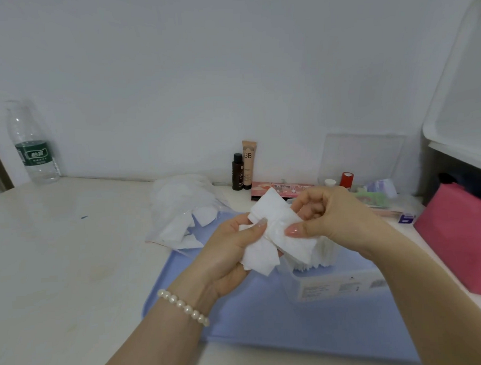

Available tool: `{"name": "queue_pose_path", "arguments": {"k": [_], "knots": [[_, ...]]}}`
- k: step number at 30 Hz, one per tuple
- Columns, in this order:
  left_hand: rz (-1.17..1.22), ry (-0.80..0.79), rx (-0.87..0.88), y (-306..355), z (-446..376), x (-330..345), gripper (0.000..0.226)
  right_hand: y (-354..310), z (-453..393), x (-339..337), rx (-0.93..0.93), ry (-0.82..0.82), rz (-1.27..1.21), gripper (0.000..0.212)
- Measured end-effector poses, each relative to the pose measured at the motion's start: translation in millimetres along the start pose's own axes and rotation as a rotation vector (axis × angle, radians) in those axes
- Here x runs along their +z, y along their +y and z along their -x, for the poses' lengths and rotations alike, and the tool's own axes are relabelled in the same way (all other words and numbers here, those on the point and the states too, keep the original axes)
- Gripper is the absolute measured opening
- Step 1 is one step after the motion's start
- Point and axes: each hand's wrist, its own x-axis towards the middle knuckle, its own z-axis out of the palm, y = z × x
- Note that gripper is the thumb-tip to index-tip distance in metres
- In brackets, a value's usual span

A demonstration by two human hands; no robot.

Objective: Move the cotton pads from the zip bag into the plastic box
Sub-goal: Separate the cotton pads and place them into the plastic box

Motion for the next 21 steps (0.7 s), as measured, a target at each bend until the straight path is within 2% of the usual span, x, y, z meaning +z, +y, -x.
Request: {"name": "queue_pose_path", "arguments": {"k": [4,10,12,14,17,19,21], "knots": [[0.021,0.003,-0.017,2,0,0,0.035,-1,0,5,-0.083,0.039,0.153,0.03],[0.064,0.068,-0.033,-2,-3,0,0.032,-1,2,2,-0.113,0.006,0.265,0.023],[0.062,0.114,-0.016,-3,-4,-1,0.027,-1,2,-7,-0.088,0.024,0.131,0.022],[0.005,0.166,0.0,-3,-5,-3,0.021,1,2,-21,-0.076,0.062,-0.159,0.023],[-0.11,0.156,-0.018,-3,-4,-5,0.018,4,0,-33,-0.04,-0.039,-0.568,0.044],[-0.143,0.121,-0.047,-4,-2,-4,0.017,7,0,-28,0.022,-0.132,-0.643,0.054],[-0.136,0.089,-0.06,-4,0,-3,0.017,9,-2,-19,0.099,-0.158,-0.588,0.044]]}}
